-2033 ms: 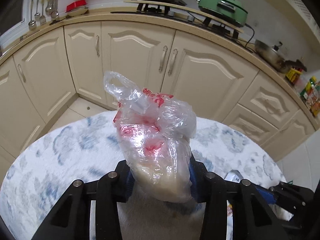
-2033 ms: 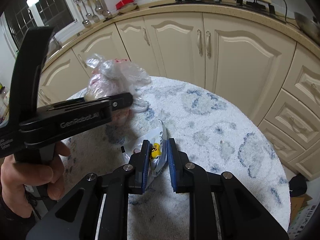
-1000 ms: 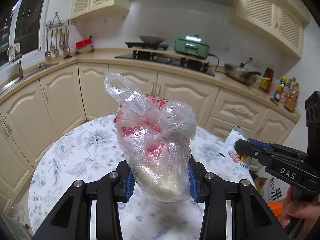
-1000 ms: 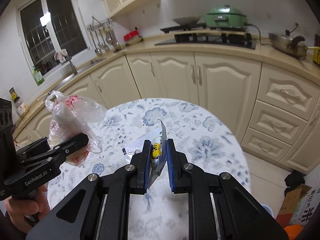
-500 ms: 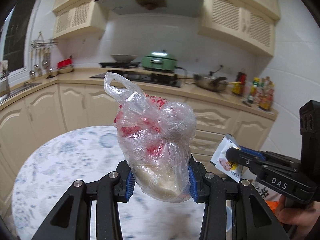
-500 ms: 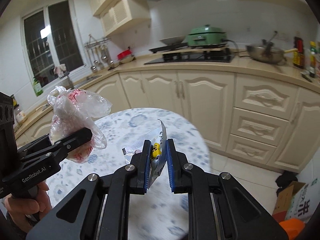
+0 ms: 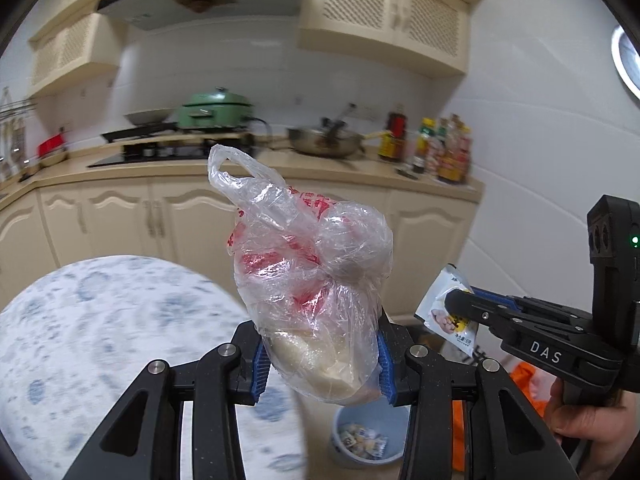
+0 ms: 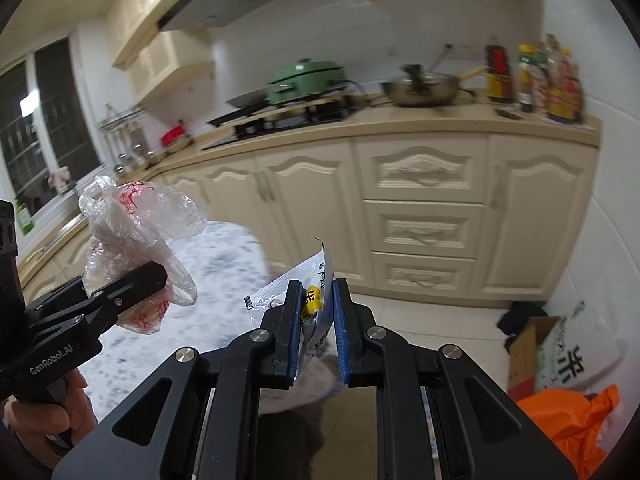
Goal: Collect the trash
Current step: 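Carry the plastic bag and wrapper to the blue bin and release both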
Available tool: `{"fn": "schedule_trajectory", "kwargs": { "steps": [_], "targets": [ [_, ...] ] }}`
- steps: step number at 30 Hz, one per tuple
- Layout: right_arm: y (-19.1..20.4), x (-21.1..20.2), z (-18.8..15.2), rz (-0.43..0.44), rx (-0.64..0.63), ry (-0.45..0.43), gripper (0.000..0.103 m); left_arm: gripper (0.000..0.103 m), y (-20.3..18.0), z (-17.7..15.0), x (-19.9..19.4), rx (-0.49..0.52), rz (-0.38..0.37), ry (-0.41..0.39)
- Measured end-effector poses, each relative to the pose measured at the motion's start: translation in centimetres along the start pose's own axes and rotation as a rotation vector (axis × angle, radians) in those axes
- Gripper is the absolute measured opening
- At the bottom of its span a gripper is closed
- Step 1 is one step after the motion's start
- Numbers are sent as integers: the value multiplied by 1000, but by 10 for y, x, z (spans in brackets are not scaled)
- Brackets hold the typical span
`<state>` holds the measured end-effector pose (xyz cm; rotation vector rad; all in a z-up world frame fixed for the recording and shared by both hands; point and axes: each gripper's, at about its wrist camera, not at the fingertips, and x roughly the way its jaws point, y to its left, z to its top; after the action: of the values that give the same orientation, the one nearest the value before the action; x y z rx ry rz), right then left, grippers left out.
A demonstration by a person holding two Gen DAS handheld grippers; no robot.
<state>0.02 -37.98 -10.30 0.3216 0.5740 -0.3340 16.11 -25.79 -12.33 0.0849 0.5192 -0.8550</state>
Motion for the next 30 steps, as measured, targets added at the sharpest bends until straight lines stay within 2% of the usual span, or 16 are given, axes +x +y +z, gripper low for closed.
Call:
{"fn": "schedule_trajectory", "kwargs": {
  "steps": [6,10,21,23,26,27,28,29,30],
  "targets": [
    [-66,2,-20,-96,85,43,15,39,-35,-4,51,57,-107,95],
    [-106,16,-38,-144,149,93,15,39,-52,-19,94,76,-152,200],
    [-182,66,-87,-194,294,218,15,39,-57,-35,202,64,-201,434],
    [-192,77,-92,-195,311,237,15,40,-58,-35,218,67,-207,463],
    [-207,95,-103,-196,340,274,18,44,-61,-38,250,62,-231,551],
    [-212,101,-107,-200,355,289,19,52,-59,-40,256,50,-228,573],
    [-216,105,-110,-203,368,297,27,71,-59,-42,260,45,-215,589],
    [-221,109,-115,-204,386,306,32,81,-63,-37,270,46,-201,597],
    [-225,110,-118,-206,402,309,46,91,-63,-35,272,44,-183,587]
  ]
}}
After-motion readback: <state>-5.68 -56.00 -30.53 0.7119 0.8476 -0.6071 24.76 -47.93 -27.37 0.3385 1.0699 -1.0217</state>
